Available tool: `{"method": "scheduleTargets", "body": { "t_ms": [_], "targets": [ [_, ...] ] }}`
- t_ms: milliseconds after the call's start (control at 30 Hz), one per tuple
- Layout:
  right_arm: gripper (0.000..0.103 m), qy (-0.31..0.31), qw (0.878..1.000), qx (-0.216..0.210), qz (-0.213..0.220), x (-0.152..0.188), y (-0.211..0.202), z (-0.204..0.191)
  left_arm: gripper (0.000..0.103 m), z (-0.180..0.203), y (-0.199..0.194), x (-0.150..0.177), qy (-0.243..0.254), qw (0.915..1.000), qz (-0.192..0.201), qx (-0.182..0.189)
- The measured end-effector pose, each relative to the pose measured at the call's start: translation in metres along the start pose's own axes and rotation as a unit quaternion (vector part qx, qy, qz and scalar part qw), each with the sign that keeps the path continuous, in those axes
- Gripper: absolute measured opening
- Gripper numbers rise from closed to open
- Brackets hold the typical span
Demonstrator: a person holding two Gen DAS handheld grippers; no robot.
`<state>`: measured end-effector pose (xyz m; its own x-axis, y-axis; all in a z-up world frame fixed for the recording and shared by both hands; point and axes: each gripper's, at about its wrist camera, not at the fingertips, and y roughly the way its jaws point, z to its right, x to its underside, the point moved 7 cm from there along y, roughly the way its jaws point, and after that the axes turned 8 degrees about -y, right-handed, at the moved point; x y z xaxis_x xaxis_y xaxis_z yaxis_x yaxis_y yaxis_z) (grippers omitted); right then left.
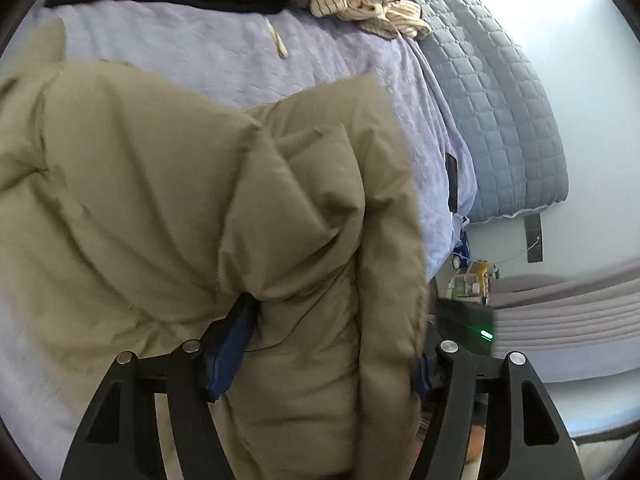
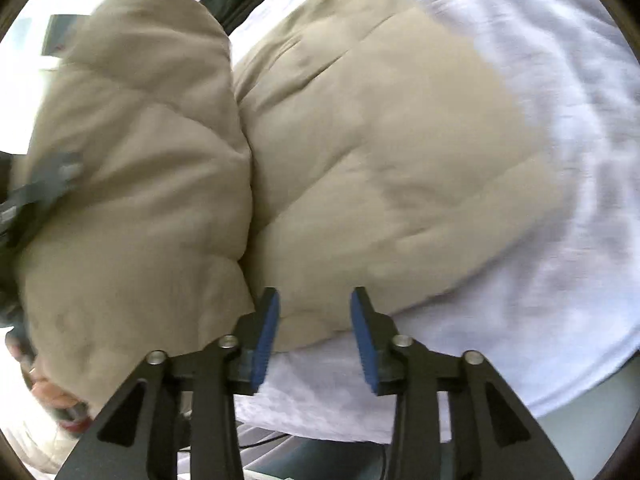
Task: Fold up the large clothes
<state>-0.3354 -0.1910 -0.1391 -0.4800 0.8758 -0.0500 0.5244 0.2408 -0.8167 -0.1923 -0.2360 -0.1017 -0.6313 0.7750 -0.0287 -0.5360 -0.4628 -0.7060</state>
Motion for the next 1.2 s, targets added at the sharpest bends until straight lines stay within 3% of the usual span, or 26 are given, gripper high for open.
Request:
{"method": "scheduleTargets", "body": {
  "t_ms": [33,100,167,300,433,500,600,633,667,700,733,867,967,1200],
  "targets": [
    [0.045,0.007,1.0,0.007,0.004,0.001,-0.008,0.008,0.067,-0.003,0.011,-0.006,-0.001,1.0,0.002,-0.003],
    [0.059,0.017,1.0,0.011,0.011,0.002,-0.021,0.014,0.067,-0.013,0.033,-0.014,-0.002,0.9998,0.004,-0.019],
    [0.085,0.014,1.0,0.001,0.027,0.005,-0.04,0.014,0.067,-0.017,0.05,-0.02,0.001,0.9989,0.004,-0.046],
    [0.088,-0.027,0.998,-0.025,0.052,0.01,-0.079,-0.003,0.067,-0.008,0.066,-0.025,0.032,0.9963,0.005,-0.08],
    [0.088,-0.058,0.997,-0.03,0.045,0.008,-0.076,-0.031,0.067,0.008,0.062,-0.037,0.058,0.9935,0.017,-0.096],
    [0.088,-0.065,0.997,-0.022,0.039,-0.002,-0.067,-0.038,0.067,0.021,0.043,-0.043,0.07,0.993,0.041,-0.086],
    [0.088,-0.067,0.996,0.022,0.05,-0.004,-0.054,-0.038,0.067,0.029,-0.002,-0.051,0.092,0.986,0.102,-0.095],
    [0.082,-0.06,0.996,0.045,0.053,-0.009,-0.051,-0.035,0.067,0.023,-0.021,-0.054,0.095,0.9811,0.128,-0.109],
    [0.051,-0.053,0.995,0.055,0.058,-0.014,-0.049,-0.033,0.067,0.015,-0.036,-0.057,0.095,0.9755,0.153,-0.126],
    [0.033,-0.043,0.995,0.056,0.064,-0.019,-0.049,-0.03,0.067,0.003,-0.05,-0.06,0.092,0.9696,0.173,-0.146],
    [0.025,-0.031,0.996,0.061,0.063,-0.021,-0.048,-0.024,0.067,-0.016,-0.066,-0.064,0.081,0.9618,0.195,-0.174],
    [0.019,-0.005,0.994,0.071,0.085,-0.022,-0.056,-0.002,0.067,-0.084,-0.083,-0.07,0.026,0.9468,0.204,-0.248],
    [0.019,0.009,0.992,0.087,0.092,-0.017,-0.068,0.013,0.067,-0.11,-0.071,-0.074,-0.009,0.9495,0.193,-0.247],
    [0.019,0.059,0.988,0.104,0.097,-0.017,-0.063,0.067,0.068,-0.074,-0.006,-0.096,0.034,0.941,0.189,-0.279]
  ]
}}
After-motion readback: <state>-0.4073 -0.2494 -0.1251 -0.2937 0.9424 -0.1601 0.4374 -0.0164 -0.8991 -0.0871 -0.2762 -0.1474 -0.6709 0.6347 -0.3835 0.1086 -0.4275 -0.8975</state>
